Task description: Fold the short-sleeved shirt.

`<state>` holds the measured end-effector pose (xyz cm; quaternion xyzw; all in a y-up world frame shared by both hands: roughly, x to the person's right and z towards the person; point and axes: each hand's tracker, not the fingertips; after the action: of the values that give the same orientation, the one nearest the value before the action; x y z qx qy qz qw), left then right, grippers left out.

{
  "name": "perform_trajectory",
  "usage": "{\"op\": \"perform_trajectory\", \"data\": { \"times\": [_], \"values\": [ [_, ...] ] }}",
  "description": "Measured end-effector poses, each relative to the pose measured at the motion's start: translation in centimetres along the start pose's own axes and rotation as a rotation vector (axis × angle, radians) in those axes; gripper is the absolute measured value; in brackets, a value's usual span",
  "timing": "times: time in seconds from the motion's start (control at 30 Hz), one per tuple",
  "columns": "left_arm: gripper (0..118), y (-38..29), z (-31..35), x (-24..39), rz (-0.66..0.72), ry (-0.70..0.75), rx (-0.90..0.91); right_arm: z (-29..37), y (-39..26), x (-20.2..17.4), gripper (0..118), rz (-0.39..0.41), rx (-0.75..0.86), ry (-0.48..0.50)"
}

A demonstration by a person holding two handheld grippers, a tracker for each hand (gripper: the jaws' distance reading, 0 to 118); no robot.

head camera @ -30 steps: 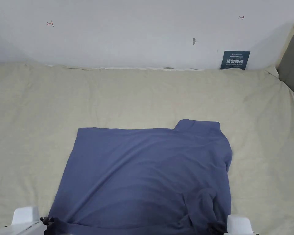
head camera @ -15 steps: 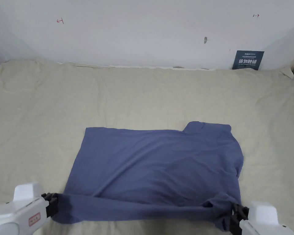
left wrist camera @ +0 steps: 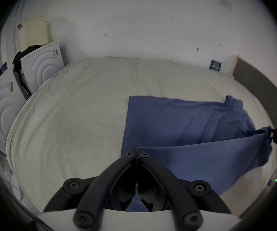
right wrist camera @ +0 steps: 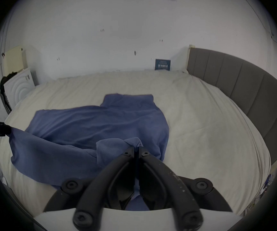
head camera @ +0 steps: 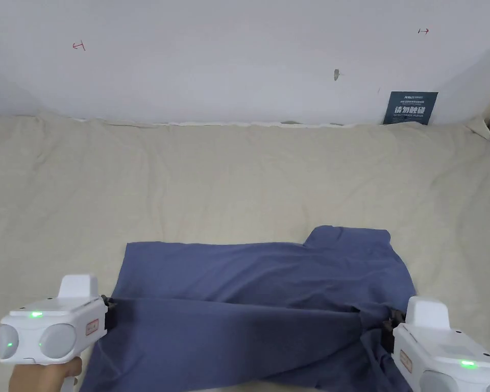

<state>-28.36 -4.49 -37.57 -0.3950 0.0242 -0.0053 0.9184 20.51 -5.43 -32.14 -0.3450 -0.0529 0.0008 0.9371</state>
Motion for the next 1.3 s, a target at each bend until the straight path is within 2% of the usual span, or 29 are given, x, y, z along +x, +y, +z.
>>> {"op": "perform_trajectory", "data": {
  "times": [0.07, 0.17, 0.27, 0.3, 0.37, 0.4, 0.47, 0.5, 0.53, 0.6, 0.73, 0.9, 1.0, 1.13, 1.17, 1.23, 1.27, 1.3],
  "values": [
    [1, 0.1, -2.1, 0.7, -0.025, 0.014, -0.053, -2.1, 0.0, 0.0, 6, 0.0, -0.08, -0.015],
    [1, -0.4, -5.2, 1.1, -0.065, 0.035, -0.137, -4.8, -0.8, 0.3, 6, -0.05, -0.186, -0.017],
    [1, -1.2, -6.7, 1.3, -0.032, 0.032, -0.221, -6.6, -2.3, 0.9, 7, -0.076, -0.268, -0.033],
    [1, -1.0, -6.2, 1.3, -0.025, 0.044, -0.171, -6.6, -2.7, 1.1, 7, -0.085, -0.261, -0.02],
    [6, -0.4, -6.0, 1.4, -0.009, 0.04, -0.188, -5.9, -2.8, 1.3, 8, -0.093, -0.232, -0.012],
    [23, -0.1, -5.6, 1.4, -0.006, 0.043, -0.188, -5.6, -2.6, 1.4, 21, -0.091, -0.236, -0.014],
    [82, 0.3, -4.3, 1.2, 0.015, 0.026, -0.173, -3.7, -1.7, 1.1, 50, -0.092, -0.221, -0.027],
    [110, 0.4, -3.2, 1.2, 0.039, -0.011, -0.139, -2.5, -1.3, 1.3, 70, -0.105, -0.171, -0.014],
    [116, 0.6, -1.7, 1.3, 0.054, -0.034, -0.089, -1.2, -1.0, 1.5, 82, -0.118, -0.126, -0.002],
    [113, 0.5, 1.5, 1.2, 0.084, -0.052, 0.021, 1.3, -0.3, 2.2, 102, -0.126, -0.05, 0.012],
    [113, 0.7, 8.2, 1.9, 0.1, -0.084, 0.183, 8.4, 1.2, 2.2, 102, -0.088, 0.124, 0.014],
    [113, -1.4, 15.0, 3.1, 0.054, -0.05, 0.405, 15.2, 0.9, 1.8, 102, -0.017, 0.3, -0.016],
    [113, -3.6, 17.3, 3.9, 0.019, -0.01, 0.502, 18.1, -0.2, 1.3, 102, -0.004, 0.349, -0.034],
    [108, -6.6, 18.3, 4.2, -0.028, 0.009, 0.555, 20.4, -2.5, 0.7, 95, 0.01, 0.4, -0.04],
    [101, -7.3, 18.5, 4.3, -0.031, 0.005, 0.555, 20.7, -3.0, 0.6, 86, 0.013, 0.412, -0.039],
    [61, -8.3, 19.0, 5.0, -0.039, 0.009, 0.56, 21.2, -3.8, 0.2, 49, 0.022, 0.423, -0.043],
    [33, -8.7, 19.0, 5.2, -0.037, 0.01, 0.559, 21.1, -4.0, 0.2, 28, 0.028, 0.427, -0.05],
    [0, -9.0, 18.9, 5.2, -0.037, 0.005, 0.547, 21.1, -4.2, 0.1, 6, 0.03, 0.429, -0.046]
  ]
}}
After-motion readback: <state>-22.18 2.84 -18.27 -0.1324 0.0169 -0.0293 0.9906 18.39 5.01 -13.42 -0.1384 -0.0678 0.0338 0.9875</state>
